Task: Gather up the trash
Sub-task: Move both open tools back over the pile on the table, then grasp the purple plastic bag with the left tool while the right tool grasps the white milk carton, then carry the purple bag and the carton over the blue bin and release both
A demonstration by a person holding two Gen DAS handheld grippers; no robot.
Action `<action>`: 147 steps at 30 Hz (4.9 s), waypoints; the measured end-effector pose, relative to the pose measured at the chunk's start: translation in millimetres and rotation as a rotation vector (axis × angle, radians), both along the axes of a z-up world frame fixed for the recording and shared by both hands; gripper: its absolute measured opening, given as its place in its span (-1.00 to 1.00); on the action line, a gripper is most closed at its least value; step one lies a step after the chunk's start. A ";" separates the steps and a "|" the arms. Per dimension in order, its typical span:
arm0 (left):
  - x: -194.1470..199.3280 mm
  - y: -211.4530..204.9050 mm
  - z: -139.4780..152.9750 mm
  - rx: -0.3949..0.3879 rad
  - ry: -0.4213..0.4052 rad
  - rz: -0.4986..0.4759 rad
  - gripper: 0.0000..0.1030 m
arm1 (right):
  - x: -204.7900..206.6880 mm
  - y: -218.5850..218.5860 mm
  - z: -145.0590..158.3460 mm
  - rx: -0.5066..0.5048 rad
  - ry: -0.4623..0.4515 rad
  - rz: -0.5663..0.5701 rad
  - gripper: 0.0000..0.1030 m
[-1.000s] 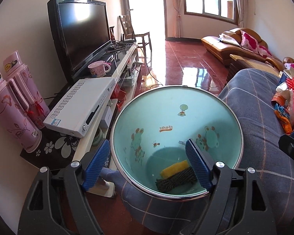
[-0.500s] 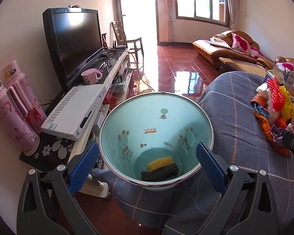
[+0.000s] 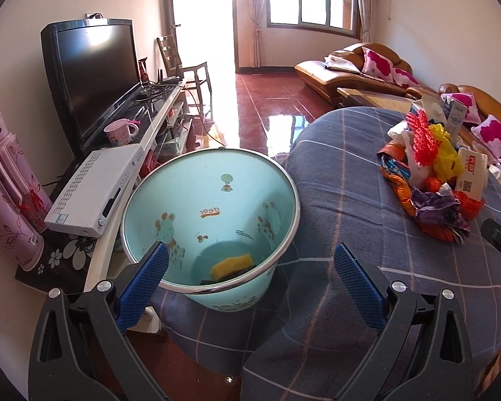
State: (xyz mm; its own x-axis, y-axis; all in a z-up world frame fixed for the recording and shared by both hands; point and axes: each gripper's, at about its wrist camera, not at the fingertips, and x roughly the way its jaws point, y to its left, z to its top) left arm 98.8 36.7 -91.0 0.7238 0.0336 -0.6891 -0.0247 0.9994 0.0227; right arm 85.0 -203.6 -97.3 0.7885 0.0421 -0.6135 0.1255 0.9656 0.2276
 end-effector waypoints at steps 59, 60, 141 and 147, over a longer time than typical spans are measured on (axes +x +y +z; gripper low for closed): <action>24.1 -118.2 22.6 -0.252 -0.064 -0.354 -0.03 | -13.2 -100.4 -30.9 0.030 0.064 -0.223 0.12; 24.5 -112.7 26.8 -0.261 -0.071 -0.344 -0.03 | -13.1 -99.5 -30.7 0.030 0.064 -0.221 0.12; -10.5 61.3 36.8 -0.137 -0.171 0.069 -0.01 | -4.7 36.2 25.1 0.010 -0.100 0.239 0.00; -9.2 75.1 36.0 -0.144 -0.166 0.101 -0.01 | 0.4 59.4 27.1 -0.001 -0.101 0.294 0.00</action>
State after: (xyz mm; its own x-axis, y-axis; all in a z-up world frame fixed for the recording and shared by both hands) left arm 89.7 111.8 -55.0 0.8256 0.0217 -0.5638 -0.1163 0.9843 -0.1324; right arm 85.4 -144.2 -70.2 0.7994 0.2772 -0.5331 -0.1828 0.9574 0.2237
